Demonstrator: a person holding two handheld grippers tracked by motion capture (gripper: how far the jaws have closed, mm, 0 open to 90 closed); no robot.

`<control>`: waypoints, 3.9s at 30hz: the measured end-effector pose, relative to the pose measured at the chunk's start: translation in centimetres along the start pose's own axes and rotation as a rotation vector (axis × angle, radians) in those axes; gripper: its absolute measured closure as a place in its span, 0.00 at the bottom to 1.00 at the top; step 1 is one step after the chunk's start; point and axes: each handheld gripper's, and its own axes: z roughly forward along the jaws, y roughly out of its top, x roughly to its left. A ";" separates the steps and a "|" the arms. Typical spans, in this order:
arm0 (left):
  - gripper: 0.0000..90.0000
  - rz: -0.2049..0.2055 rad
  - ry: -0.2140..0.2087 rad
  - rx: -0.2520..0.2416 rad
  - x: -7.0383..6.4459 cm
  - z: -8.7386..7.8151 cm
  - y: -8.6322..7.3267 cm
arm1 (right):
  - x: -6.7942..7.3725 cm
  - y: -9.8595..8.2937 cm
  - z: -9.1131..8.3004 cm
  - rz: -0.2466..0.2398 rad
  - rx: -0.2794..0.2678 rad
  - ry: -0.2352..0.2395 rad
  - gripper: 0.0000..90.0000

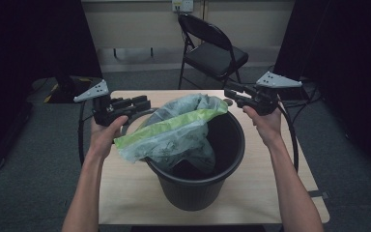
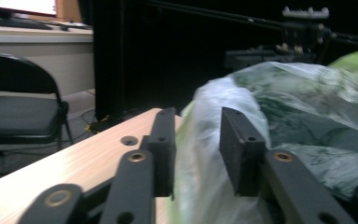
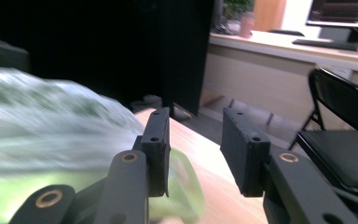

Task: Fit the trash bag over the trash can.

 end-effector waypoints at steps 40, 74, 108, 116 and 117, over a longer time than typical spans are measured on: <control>0.55 -0.021 -0.050 0.033 -2.2 1.2 -1.4 | 2.3 -0.9 -1.0 -0.020 0.018 0.191 0.99; 0.89 0.006 -0.035 0.050 -0.7 2.2 -0.1 | 0.7 -5.2 -3.0 0.047 0.017 0.086 1.00; 0.58 0.026 -0.039 -0.037 -1.8 0.2 0.5 | 0.8 -2.3 -4.3 0.019 -0.044 0.041 0.81; 0.72 0.001 -0.005 -0.012 -1.9 1.0 -1.6 | 2.5 -2.3 -5.0 0.007 -0.038 0.102 0.66; 0.77 0.022 0.005 -0.006 -2.2 0.8 -1.5 | 2.6 -2.5 -5.1 0.015 -0.024 0.097 0.65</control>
